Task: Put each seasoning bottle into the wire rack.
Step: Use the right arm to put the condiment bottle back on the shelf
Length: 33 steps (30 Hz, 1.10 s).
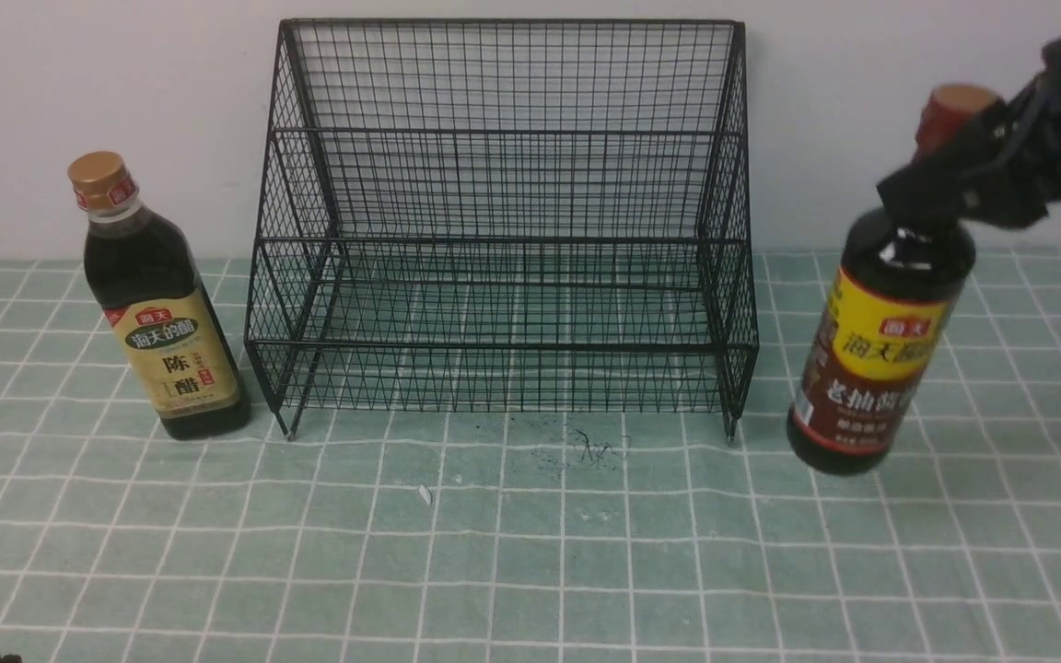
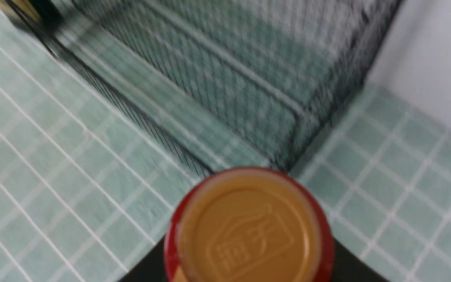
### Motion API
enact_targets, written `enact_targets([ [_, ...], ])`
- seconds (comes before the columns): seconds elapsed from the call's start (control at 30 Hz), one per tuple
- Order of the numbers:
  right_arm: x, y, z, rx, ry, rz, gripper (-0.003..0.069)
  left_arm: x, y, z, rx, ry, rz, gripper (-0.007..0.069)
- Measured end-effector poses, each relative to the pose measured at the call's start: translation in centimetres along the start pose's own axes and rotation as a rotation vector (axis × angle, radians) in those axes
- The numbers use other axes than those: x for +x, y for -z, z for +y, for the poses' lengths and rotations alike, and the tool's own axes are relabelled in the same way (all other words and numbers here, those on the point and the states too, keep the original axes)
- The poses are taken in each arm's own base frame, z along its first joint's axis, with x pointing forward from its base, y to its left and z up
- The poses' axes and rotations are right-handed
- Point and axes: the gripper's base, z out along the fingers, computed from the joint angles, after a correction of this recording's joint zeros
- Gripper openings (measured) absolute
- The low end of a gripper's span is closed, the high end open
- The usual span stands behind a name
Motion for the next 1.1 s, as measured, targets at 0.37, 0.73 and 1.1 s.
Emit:
enact_targets([
  [0.37,-6.5,-2.2,5.5,-0.047,0.149,-0.26,0.0283,0.0,0.0,0.0,0.0,0.0,0.0,-0.0006],
  [0.73,-5.7,-11.2,2.7,0.018,0.103,-0.189,0.0283,0.0,0.0,0.0,0.0,0.0,0.0,-0.0006],
  [1.1,-4.2,-14.7,2.1,-0.008,0.099,-0.089,0.0283,0.0,0.0,0.0,0.0,0.0,0.0,-0.0006],
])
